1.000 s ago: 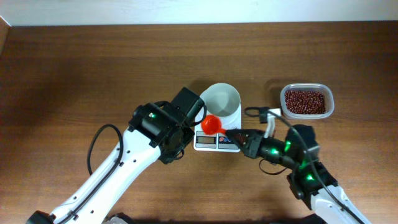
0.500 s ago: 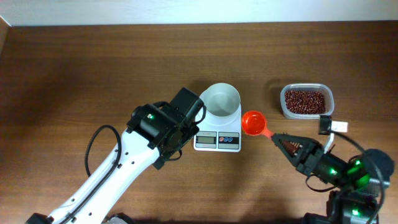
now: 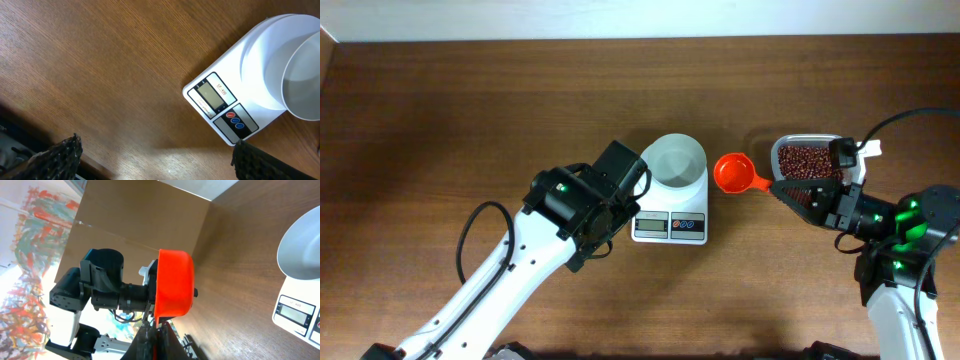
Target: Scoop and weigh 50g on scale
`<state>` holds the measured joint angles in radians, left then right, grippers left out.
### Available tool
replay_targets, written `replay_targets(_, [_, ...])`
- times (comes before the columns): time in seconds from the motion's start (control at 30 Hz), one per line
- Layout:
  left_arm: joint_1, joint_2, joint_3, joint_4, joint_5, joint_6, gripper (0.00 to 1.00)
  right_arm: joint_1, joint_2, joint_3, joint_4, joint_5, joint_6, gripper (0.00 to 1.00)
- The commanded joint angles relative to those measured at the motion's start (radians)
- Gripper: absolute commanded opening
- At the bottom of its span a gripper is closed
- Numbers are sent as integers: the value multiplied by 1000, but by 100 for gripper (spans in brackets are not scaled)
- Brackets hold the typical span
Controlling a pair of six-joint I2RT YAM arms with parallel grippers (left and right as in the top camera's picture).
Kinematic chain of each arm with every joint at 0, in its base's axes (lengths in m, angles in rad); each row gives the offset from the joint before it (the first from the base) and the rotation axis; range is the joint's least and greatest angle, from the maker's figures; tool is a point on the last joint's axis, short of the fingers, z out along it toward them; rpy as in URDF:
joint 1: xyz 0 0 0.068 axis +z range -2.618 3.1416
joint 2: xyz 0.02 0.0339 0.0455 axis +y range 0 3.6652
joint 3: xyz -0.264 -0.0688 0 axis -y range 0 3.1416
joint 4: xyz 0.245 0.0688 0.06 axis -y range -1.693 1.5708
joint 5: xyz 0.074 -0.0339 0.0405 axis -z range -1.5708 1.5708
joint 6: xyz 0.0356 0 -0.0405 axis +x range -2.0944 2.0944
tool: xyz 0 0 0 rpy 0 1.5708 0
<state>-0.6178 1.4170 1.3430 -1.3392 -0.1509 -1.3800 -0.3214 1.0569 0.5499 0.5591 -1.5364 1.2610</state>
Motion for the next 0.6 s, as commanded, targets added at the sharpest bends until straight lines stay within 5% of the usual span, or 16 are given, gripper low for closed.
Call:
replay_targets(0.0, [-1,-14,14,-2,-18,9,99,7,-13,8,6,-16,5,4])
replay_targets(0.57, [-1,-14,14,-2,-18,9,99,7,-13,8,6,-16,-51,4])
